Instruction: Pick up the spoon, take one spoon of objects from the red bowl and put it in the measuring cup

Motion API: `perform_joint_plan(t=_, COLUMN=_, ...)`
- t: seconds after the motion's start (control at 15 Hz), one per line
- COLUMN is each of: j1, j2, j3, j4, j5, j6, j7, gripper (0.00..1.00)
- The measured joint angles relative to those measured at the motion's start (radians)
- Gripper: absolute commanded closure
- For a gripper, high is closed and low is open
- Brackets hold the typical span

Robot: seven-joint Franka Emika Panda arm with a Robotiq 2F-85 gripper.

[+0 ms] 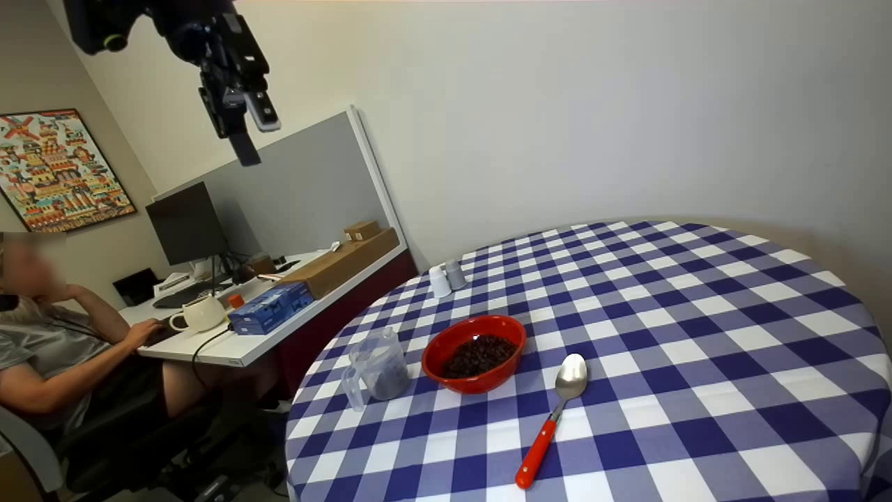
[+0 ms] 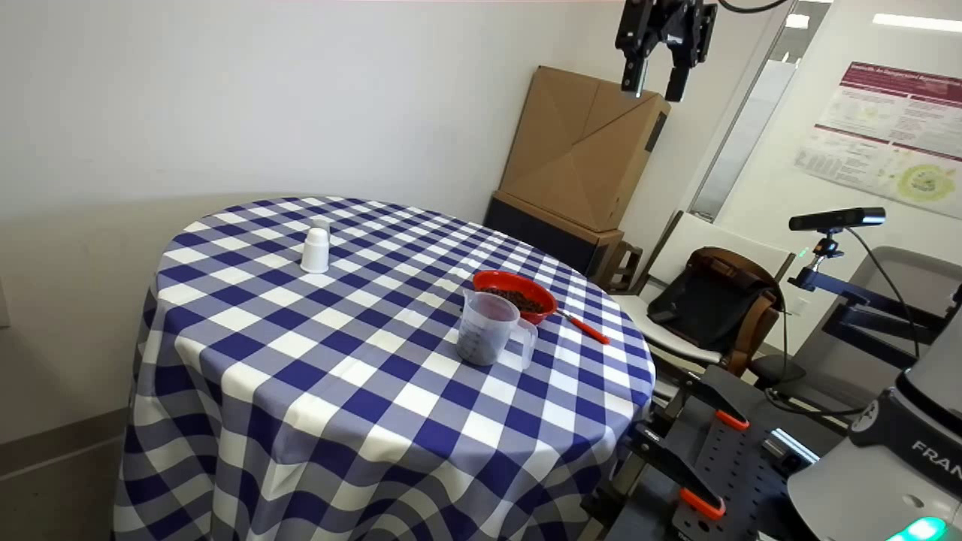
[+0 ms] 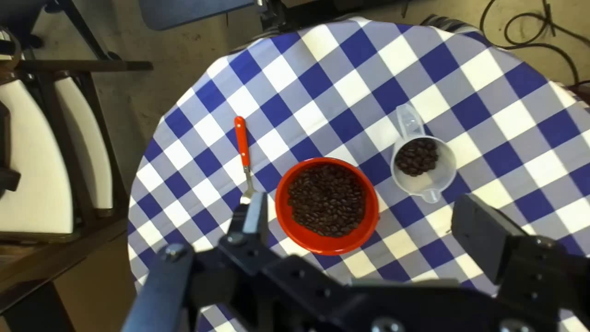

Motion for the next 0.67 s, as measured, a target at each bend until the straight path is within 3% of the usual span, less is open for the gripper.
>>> perform_joint_plan(t=0.67, j1=-0.099, j2=0.094, j3=-0.138, j4=-0.1, j5=-0.067, j6=0.099, j7=-0.012, gripper=0.0)
